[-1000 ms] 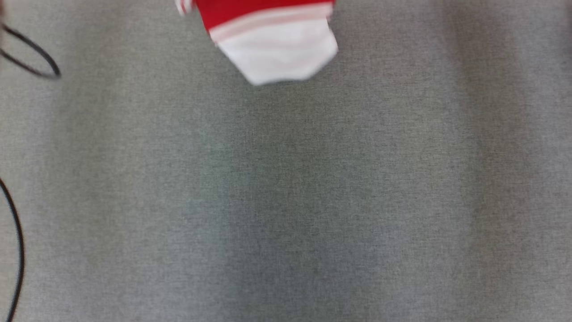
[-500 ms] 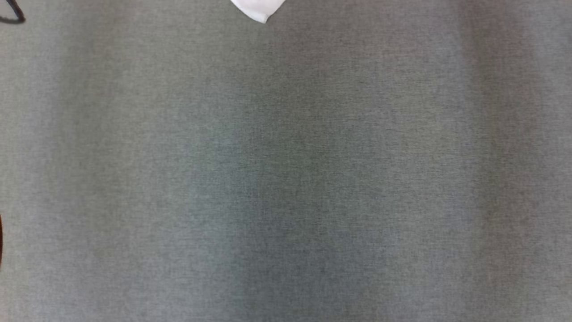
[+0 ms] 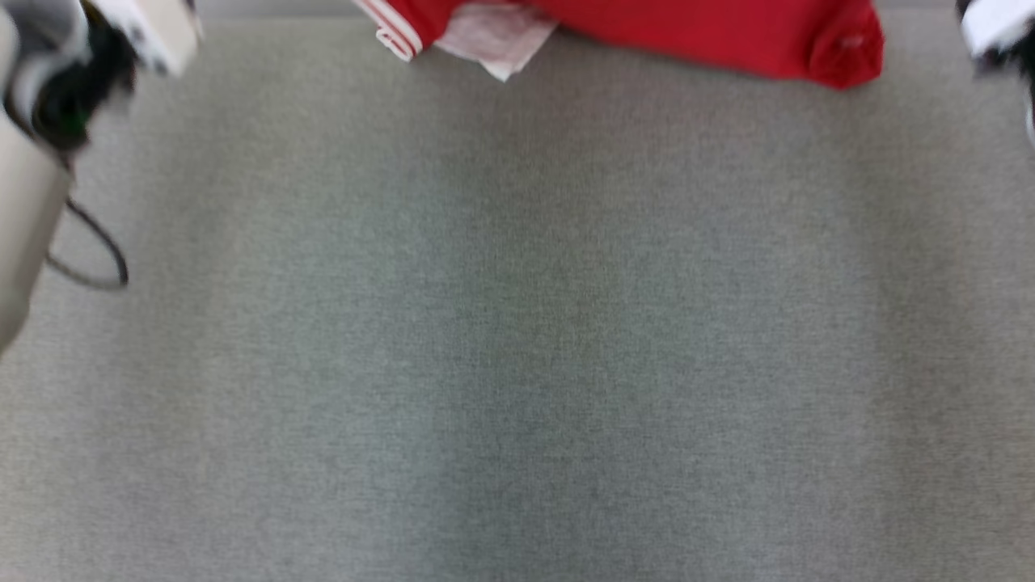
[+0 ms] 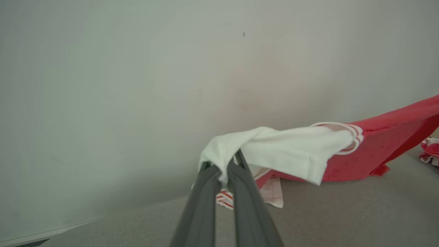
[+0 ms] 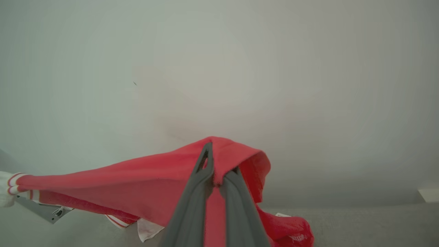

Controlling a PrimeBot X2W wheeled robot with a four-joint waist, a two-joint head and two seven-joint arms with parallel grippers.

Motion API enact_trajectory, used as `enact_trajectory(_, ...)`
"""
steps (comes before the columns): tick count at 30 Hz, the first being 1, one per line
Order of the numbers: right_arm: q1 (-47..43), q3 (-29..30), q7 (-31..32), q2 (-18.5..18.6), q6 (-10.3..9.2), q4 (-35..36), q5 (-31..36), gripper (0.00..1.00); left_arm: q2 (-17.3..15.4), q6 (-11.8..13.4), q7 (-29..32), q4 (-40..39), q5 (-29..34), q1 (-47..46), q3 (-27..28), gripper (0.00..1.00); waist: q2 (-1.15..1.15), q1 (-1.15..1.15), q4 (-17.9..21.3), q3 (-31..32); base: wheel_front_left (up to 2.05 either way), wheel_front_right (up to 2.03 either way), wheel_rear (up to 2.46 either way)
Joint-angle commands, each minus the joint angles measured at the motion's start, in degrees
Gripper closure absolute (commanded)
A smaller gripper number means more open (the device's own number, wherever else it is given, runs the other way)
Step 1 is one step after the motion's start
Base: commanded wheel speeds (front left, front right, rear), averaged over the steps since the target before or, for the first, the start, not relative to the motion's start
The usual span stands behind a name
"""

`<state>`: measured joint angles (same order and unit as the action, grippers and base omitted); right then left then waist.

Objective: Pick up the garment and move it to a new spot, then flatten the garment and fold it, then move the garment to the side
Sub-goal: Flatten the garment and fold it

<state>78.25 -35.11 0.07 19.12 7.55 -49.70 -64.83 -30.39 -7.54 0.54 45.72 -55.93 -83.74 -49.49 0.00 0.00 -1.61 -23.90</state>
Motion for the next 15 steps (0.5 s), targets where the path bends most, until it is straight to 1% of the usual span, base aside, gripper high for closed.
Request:
enact_trajectory(1, -2.2, -0.9, 1.5, 1.0, -0.14, 0.9, -1.4, 1.0, -1.5, 0.1, 1.4, -0.8, -1.9, 2.2, -1.0, 1.0, 0.0, 0.0, 0.0, 2.4, 0.0, 0.0, 0.0)
enact_trajectory(4, -6.8, -3.8, 4.9, 2.3, -0.14, 2.9, -3.5, 1.0, -3.5, 0.1, 5.2, -3.5, -5.3, 6.4, -4.1, 1.0, 0.0, 0.0, 0.4, 5.5, 0.0, 0.0, 0.0)
enact_trajectory(8, -13.3, -7.4, 8.5, 3.9, -0.13, 6.9, -6.6, 1.0, -7.1, 0.1, 9.7, -7.7, -8.1, 11.5, -8.8, 1.0, 0.0, 0.0, 1.1, 9.9, 0.0, 0.0, 0.0)
enact_trajectory(12, -19.9, -10.8, 12.3, 6.5, -0.13, 11.2, -9.9, 1.0, -11.1, 0.1, 17.4, -13.9, -12.4, 17.0, -13.6, 1.0, 0.0, 0.0, 1.6, 14.5, 0.0, 0.0, 0.0)
enact_trajectory(15, -24.4, -13.4, 15.2, 9.2, -0.13, 14.2, -11.6, 1.0, -14.5, 0.1, 22.6, -20.0, -15.3, 20.9, -17.0, 1.0, 0.0, 0.0, 1.8, 17.4, 0.0, 0.0, 0.0)
